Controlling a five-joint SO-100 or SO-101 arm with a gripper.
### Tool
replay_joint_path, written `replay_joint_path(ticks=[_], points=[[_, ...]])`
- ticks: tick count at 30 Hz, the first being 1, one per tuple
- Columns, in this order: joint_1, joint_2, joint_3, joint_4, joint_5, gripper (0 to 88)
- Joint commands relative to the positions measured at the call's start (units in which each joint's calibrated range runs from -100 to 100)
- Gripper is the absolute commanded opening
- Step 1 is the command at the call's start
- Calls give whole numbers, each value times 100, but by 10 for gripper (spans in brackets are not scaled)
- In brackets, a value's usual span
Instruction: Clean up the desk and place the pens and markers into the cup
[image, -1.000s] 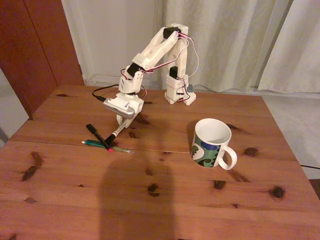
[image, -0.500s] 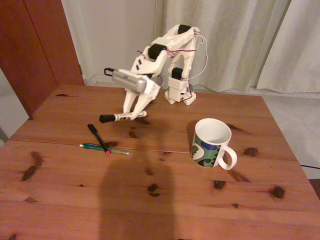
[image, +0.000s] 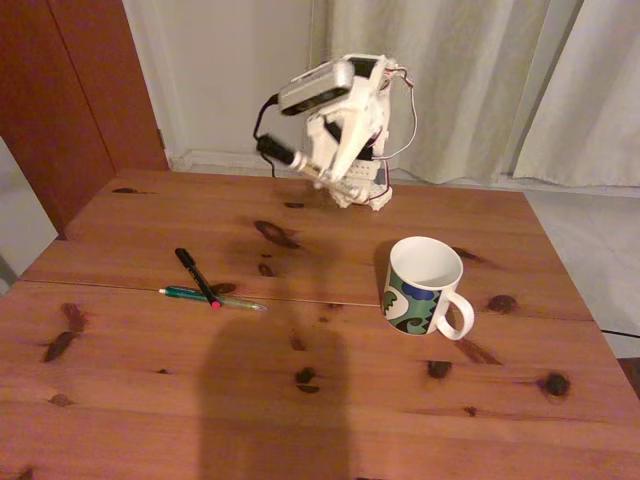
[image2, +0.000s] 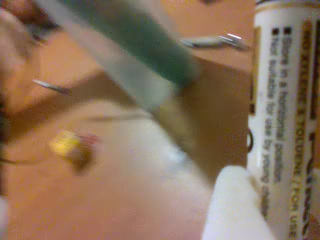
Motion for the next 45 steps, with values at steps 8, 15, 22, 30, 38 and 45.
replay_joint_path(ticks=[8,15,22,30,38,45], points=[[-877,-285,-245,-727,111,5],[-1584,-293,196,-727,708,6],[-1954,-342,548,-805,949,6],[-1970,-243,936,-2069,907,6],[-1970,229,1450,-3308,912,6],[-1898,849,1468,-3592,912,6]])
